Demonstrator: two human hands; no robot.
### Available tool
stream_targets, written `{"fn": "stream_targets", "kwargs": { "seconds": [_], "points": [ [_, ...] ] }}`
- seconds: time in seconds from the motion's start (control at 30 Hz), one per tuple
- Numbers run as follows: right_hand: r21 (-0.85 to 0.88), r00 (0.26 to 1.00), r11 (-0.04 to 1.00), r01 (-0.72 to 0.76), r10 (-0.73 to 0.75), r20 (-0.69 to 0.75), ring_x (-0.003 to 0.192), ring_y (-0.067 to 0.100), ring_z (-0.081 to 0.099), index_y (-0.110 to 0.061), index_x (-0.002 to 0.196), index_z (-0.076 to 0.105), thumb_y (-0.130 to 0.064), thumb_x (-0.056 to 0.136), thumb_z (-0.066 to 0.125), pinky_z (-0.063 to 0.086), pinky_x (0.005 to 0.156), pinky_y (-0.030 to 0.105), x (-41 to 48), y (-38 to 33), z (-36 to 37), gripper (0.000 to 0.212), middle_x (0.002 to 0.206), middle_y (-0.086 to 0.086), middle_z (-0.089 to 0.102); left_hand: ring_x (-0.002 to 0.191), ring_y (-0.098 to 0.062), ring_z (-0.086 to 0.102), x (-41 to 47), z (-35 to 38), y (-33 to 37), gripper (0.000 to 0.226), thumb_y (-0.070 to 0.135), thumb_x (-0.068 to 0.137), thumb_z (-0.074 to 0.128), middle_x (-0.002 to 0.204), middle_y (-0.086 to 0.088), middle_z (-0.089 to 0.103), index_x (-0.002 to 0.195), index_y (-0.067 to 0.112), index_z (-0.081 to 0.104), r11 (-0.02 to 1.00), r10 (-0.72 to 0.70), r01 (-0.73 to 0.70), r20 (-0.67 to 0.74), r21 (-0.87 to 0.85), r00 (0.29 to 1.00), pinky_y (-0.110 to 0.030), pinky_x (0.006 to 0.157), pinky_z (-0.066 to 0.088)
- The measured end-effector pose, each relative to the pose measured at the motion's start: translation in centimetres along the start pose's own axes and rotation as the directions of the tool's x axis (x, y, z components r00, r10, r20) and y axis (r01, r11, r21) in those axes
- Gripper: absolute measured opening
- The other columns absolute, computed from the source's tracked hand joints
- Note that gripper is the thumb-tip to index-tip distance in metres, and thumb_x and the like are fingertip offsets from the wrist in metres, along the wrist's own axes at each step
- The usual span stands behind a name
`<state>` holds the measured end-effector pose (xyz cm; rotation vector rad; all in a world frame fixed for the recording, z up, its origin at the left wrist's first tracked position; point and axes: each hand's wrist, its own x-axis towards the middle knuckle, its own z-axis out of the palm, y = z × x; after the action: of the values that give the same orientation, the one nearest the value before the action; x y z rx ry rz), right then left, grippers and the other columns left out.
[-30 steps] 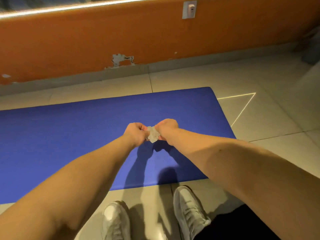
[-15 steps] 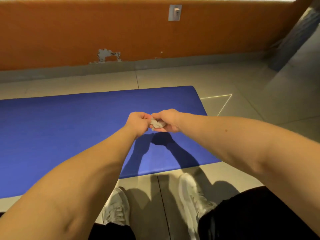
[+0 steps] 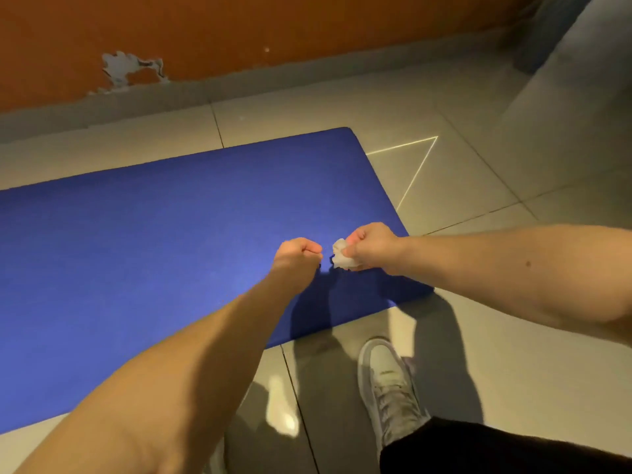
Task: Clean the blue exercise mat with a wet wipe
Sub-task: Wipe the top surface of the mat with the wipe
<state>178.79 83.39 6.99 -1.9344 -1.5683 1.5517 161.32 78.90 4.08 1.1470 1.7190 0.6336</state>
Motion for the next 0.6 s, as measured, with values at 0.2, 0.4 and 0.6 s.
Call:
{"fn": "stream_targets", "kwargs": {
  "seconds": [0.2, 0.4, 0.6],
  "points": [
    [-0.096, 0.932, 0.991, -0.095, 0.055, -0.357, 0.073, 0.010, 0.060, -0.009, 0.093, 0.072, -0.018, 0.094, 0.067, 0.046, 0.062, 0.014, 1.5, 11.7, -0.4, 0.011, 0.082, -0.003, 0.065, 0.115, -0.033, 0.056, 1.7, 6.6, -4.4, 0.031, 0.025, 0.091, 0.066, 0.123, -0.011, 0.064, 0.118, 0.010, 0.066, 0.848, 0.064, -0.106, 0.098, 0.520, 0.993, -0.039, 0.092, 0.048],
    [-0.004, 0.808, 1.000, -0.029, 0.022, -0.588, 0.078, 0.004, 0.068, -0.013, 0.057, 0.070, 0.004, 0.087, 0.053, 0.058, 0.070, 0.025, 3.2, 17.0, -1.8, 0.038, 0.073, 0.004, 0.071, 0.142, -0.035, 0.023, 3.1, 10.3, -6.5, 0.082, 0.052, 0.080, 0.072, 0.162, -0.010, 0.019, 0.148, 0.021, 0.038, 0.603, 0.114, -0.193, 0.156, 0.774, 0.981, -0.045, 0.114, 0.030],
    [-0.060, 0.826, 0.998, -0.026, -0.013, -0.563, 0.086, 0.022, 0.057, -0.007, 0.088, 0.066, 0.000, 0.088, 0.052, 0.046, 0.071, 0.017, 3.4, 19.3, 0.1, 0.015, 0.105, 0.006, 0.060, 0.150, -0.034, 0.003, 2.8, 11.7, -7.0, 0.089, 0.058, 0.089, 0.063, 0.165, -0.011, -0.003, 0.158, 0.023, 0.019, 0.515, 0.052, -0.164, 0.161, 0.841, 0.986, -0.052, 0.120, 0.015]
  ]
}}
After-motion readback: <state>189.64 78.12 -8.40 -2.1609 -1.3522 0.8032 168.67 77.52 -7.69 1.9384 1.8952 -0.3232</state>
